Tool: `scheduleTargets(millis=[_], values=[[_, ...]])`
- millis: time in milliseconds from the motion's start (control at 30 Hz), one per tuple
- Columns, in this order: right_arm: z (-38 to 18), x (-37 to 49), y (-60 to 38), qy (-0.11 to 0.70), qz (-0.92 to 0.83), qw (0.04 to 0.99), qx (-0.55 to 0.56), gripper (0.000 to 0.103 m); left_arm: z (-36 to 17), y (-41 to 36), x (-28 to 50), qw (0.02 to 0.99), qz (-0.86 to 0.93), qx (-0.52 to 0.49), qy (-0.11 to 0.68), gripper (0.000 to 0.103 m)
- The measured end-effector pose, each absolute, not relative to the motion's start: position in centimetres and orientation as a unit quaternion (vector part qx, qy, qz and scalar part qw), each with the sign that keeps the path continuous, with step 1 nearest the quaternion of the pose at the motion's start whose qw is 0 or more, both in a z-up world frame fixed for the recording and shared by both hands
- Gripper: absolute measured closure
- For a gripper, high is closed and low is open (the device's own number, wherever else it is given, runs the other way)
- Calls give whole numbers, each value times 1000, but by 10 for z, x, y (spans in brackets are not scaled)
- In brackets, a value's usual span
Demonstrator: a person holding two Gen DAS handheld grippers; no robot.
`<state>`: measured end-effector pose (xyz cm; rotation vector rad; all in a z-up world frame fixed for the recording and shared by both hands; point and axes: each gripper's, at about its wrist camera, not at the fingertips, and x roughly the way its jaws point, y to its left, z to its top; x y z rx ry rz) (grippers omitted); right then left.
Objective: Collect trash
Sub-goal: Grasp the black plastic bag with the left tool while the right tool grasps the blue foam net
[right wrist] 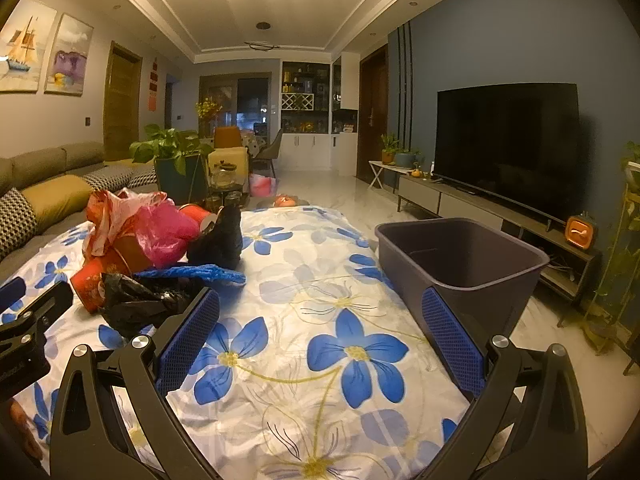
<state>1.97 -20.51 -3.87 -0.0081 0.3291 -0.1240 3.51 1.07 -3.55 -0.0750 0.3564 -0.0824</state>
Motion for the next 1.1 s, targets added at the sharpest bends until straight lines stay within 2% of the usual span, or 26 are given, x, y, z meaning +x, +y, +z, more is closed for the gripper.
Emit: scheduleTargets(millis=[200,300,367,433,500,567,633,700,867,1100], values=[[-48,40,-199,168,-49,984,-6,7,-50,7,69,982,-61,-30,174,6],[-51,50,-199,174,-42,984,-4,9,-58,5,88,978,-75,-28,191,11],[-52,55,-198,174,-35,984,-6,10,-63,3,101,974,-88,-24,209,20],[-55,61,-196,174,-30,984,-9,10,-70,2,112,967,-100,-27,232,35],[-57,66,-194,175,-23,984,-11,11,-75,2,120,962,-113,-34,246,44],[-61,72,-192,176,-15,984,-13,12,-79,0,124,958,-127,-33,254,58],[-64,77,-188,178,-6,984,-14,14,-82,-2,125,955,-139,-34,261,77],[-67,82,-185,183,3,983,-16,23,-84,-4,125,950,-160,-36,266,90],[-69,91,-178,189,35,981,-9,29,-80,-4,111,955,-159,-29,250,96],[-72,99,-161,187,81,979,-4,29,-51,15,77,963,-161,-42,211,96]])
